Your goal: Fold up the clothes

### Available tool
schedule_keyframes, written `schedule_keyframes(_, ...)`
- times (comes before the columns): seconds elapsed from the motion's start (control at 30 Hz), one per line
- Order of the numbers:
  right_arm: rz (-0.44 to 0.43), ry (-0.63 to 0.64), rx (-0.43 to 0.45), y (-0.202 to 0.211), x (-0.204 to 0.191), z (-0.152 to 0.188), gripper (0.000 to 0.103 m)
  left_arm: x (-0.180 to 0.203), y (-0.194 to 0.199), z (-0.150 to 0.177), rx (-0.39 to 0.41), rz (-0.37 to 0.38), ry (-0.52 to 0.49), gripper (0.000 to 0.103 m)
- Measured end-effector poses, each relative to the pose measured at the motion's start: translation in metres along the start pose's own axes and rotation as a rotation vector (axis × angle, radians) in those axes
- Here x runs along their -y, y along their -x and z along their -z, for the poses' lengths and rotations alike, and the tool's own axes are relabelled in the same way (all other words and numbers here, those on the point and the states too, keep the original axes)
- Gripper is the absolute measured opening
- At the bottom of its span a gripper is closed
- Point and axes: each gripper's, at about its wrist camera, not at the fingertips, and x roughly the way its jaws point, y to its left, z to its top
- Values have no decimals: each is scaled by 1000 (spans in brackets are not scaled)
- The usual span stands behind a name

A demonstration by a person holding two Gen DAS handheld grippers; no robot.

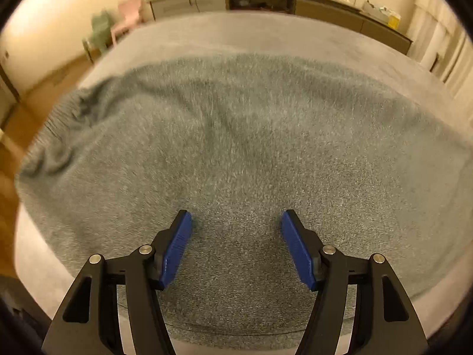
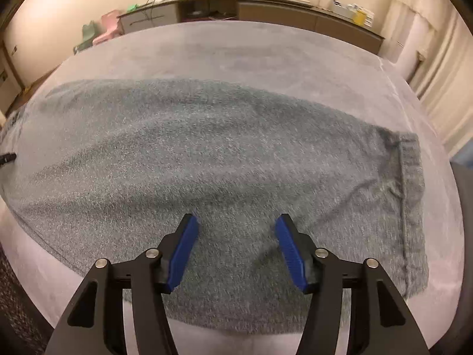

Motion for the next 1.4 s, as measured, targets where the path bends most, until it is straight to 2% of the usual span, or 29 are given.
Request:
schedule_keyframes(0.03, 14, 0, 5, -1, -1, -4, 58, 0, 7, 2, 23, -9, 15, 64)
schedule_keyframes(0.1, 22, -26, 37, 5, 3, -10, 59, 6, 26, 10, 71, 78, 27, 66)
schedule_keyframes(0.13, 15, -53, 65, 12, 7, -13, 59, 13, 31, 16, 69, 118, 16, 66)
schedule_keyframes(0.2, 22, -102, 46, 13, 21, -1, 59, 31, 32, 31, 28, 168, -34, 66)
schedule_keyframes(0.23, 23, -130, 28, 8, 27, 7, 59, 42, 29, 39, -12, 172, -71, 66)
schedule_keyframes(0.33, 26, -212, -27, -6, 45, 30, 59, 63, 33, 48, 14, 78, -185, 67)
schedule_keyframes(0.4, 48, -257, 55, 4, 55, 18, 59, 60, 37, 47, 14, 100, -162, 67)
schedule_keyframes(0.43, 77, -334, 112, 13, 68, 17, 62, 57, 40, 45, 13, 117, -143, 67)
schedule_keyframes(0.47, 105, -411, 168, 23, 81, 16, 79, 54, 41, 44, 12, 120, -126, 67)
schedule_keyframes(0.5, 107, -501, 187, 23, 98, 25, 84, 53, 43, 41, 8, 125, -106, 67)
schedule_keyframes(0.53, 108, -592, 205, 24, 116, 34, 84, 53, 46, 38, 4, 141, -88, 67)
schedule_keyframes(0.6, 95, -618, 137, -9, 123, 34, 84, 60, 54, 29, 4, 197, -58, 67)
schedule_keyframes(0.67, 81, -643, 68, -41, 130, 34, 84, 82, 69, 16, 12, 291, -48, 67)
schedule_keyframes(0.77, 125, -601, 60, -48, 115, 23, 85, 127, 90, -9, 6, 437, -57, 68)
schedule_keyframes(0.8, 128, -572, 57, -53, 109, 16, 80, 147, 96, -16, -3, 484, -65, 68)
schedule_keyframes(0.83, 130, -544, 54, -58, 103, 10, 71, 176, 100, -23, -14, 529, -87, 68)
schedule_keyframes(0.87, 122, -506, 55, -62, 94, 4, 46, 207, 105, -30, -24, 570, -116, 68)
schedule_keyframes(0.9, 105, -492, 60, -63, 92, 5, 31, 237, 110, -34, -35, 606, -147, 68)
schedule_keyframes(0.97, 73, -465, 70, -66, 88, 7, 27, 310, 124, -43, -66, 679, -241, 68)
schedule_keyframes(1.0, 73, -463, 86, -66, 86, 5, 27, 340, 129, -50, -72, 693, -292, 68)
schedule_keyframes(1.1, 163, -341, 157, -47, 62, 5, 27, 419, 138, -66, -82, 707, -442, 69)
schedule_keyframes(1.17, 256, -224, 172, -49, 31, 0, 27, 471, 132, -72, -140, 741, -533, 70)
schedule_keyframes(1.27, 345, -90, 184, -37, 21, 8, 27, 511, 109, -74, -201, 742, -603, 70)
schedule_keyframes(1.3, 364, -55, 191, -25, 36, 14, 27, 525, 103, -74, -218, 737, -642, 70)
schedule_keyframes(1.4, 409, 39, 206, -31, 15, 15, 27, 559, 85, -61, -274, 701, -788, 70)
